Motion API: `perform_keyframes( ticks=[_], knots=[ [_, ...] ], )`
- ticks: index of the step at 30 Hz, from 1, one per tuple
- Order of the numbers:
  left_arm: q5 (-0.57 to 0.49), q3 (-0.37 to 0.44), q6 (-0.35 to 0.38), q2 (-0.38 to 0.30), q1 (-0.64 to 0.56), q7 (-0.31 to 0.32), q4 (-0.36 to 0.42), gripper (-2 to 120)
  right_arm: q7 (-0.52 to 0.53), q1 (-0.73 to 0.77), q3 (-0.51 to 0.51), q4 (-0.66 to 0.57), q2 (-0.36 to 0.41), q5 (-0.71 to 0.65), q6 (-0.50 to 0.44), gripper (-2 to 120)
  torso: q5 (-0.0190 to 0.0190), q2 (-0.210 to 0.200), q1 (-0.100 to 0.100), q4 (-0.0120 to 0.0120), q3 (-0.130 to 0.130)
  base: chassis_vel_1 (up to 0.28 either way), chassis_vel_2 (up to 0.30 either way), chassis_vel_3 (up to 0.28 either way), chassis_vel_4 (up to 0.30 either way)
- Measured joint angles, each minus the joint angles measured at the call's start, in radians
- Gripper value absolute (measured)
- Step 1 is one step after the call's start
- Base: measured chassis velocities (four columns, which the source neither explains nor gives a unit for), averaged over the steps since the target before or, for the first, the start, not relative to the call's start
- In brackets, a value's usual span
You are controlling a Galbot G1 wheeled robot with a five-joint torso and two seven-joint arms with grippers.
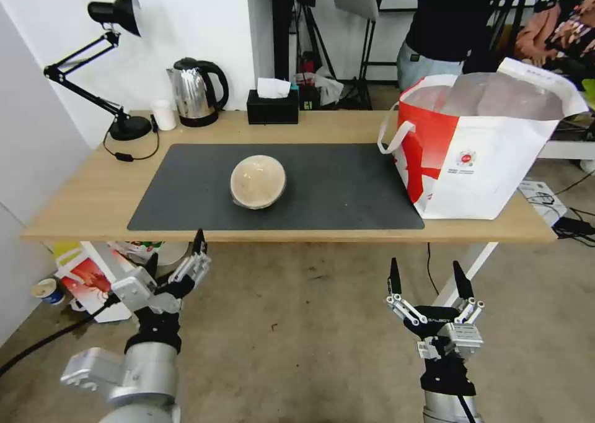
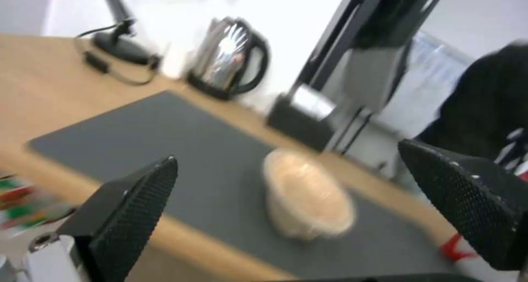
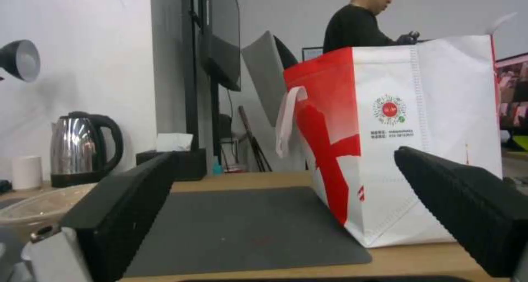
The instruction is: Pick up the trash from the table and place it into the takeout bag.
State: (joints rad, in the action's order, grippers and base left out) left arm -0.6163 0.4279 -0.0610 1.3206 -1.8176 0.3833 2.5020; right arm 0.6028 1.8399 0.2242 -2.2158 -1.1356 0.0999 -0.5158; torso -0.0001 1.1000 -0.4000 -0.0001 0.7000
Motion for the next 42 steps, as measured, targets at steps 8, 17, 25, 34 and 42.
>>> perform_keyframes(
  ticks=[8,17,25,34,42],
  knots=[
    [-0.212,0.050,-0.124,-0.108,0.060,-0.080,0.000,100,0.000,0.000,0.000,0.000,0.000,0.000,0.000,100,0.0000,0.000,0.000,0.0000,0.000,0.000,0.000,0.000,0.000],
    [-0.234,0.057,-0.128,-0.117,0.069,-0.081,0.000,100,0.000,0.000,0.000,0.000,0.000,0.000,0.000,100,0.0002,0.000,0.000,-0.0002,0.000,0.000,0.000,0.000,0.000],
    [-0.351,0.096,-0.114,-0.157,0.123,-0.071,-0.001,100,0.000,0.000,0.000,0.000,0.000,0.000,0.000,100,0.0000,0.000,0.000,-0.0001,0.000,0.000,0.000,0.000,0.000],
    [-0.478,0.130,-0.081,-0.203,0.203,-0.033,-0.002,100,0.000,0.000,0.000,0.000,0.000,0.000,0.000,100,0.0002,0.000,0.000,0.0003,0.000,0.000,0.000,0.000,0.000],
    [-0.658,0.177,-0.020,-0.257,0.301,0.025,-0.002,100,0.000,0.000,0.000,0.000,0.000,0.000,0.000,100,0.0001,0.000,0.000,0.0000,0.000,0.000,0.000,0.000,0.000]
  ],
)
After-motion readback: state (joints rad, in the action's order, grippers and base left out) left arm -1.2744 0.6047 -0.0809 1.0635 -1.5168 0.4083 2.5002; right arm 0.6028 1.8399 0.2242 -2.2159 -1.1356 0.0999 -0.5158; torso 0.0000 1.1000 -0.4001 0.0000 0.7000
